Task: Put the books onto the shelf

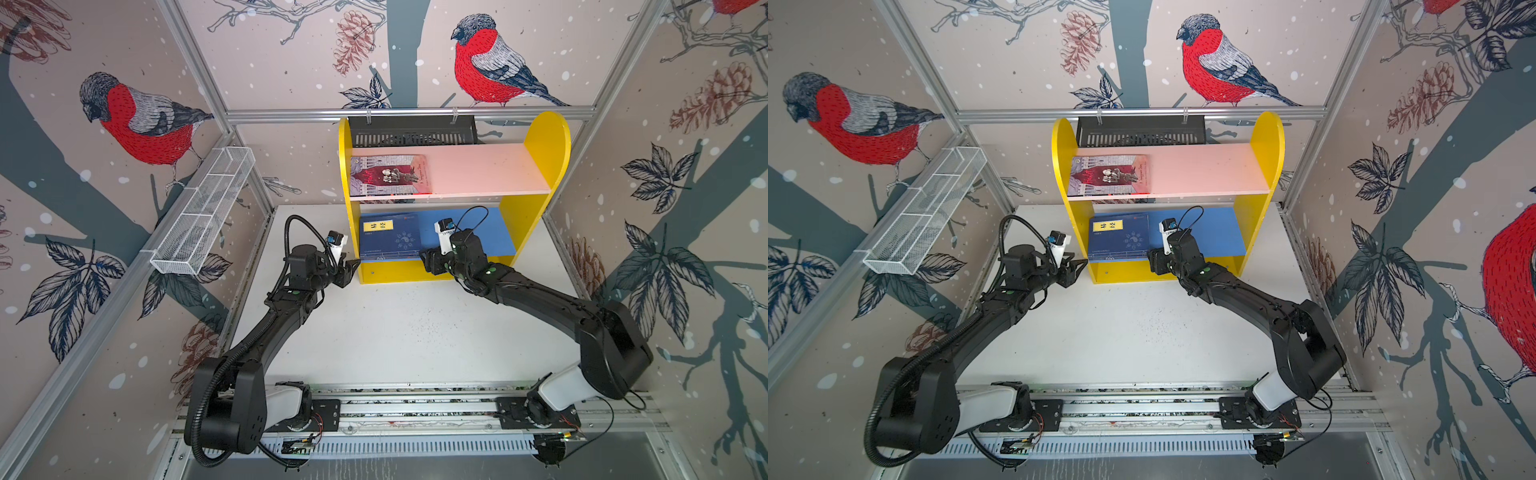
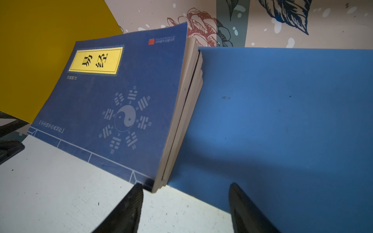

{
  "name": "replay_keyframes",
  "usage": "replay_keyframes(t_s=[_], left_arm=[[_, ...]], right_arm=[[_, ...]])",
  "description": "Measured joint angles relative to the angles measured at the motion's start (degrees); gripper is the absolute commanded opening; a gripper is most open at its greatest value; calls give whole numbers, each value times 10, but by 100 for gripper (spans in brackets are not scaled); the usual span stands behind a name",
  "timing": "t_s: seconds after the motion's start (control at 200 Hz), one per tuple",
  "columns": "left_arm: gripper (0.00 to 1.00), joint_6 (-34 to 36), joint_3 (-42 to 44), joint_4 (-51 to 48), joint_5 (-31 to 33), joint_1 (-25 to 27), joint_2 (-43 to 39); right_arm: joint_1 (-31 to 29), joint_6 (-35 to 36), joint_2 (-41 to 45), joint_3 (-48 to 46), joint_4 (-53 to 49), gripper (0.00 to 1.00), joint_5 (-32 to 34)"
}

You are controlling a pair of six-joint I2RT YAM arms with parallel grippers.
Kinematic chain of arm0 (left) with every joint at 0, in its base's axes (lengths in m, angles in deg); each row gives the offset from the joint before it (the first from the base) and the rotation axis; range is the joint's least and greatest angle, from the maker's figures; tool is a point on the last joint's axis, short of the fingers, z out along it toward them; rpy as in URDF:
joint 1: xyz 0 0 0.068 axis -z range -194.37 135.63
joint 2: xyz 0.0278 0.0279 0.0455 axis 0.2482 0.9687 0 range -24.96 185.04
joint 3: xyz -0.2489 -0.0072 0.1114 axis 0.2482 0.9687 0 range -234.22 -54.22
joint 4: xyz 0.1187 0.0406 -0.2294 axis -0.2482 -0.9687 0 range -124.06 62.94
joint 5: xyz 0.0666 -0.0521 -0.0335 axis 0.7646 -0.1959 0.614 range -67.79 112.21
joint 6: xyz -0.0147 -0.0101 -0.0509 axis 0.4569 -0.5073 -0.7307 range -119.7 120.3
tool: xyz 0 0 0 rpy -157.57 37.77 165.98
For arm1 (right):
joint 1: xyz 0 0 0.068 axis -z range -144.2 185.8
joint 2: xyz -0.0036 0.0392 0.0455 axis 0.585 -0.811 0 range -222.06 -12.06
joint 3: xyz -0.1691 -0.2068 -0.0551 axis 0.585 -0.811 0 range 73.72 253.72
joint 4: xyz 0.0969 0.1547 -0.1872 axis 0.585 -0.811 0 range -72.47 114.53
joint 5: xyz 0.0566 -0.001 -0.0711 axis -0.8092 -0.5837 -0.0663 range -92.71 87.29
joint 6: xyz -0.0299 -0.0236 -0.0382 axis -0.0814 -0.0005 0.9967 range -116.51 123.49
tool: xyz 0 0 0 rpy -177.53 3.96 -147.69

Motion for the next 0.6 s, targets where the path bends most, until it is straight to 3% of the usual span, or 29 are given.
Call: replay_keyframes(t_s=[0.6], left_arm=[[54,-2,0,11,16,7,12]], right_arm=[[-2,8,-10,20,-21,68,5]])
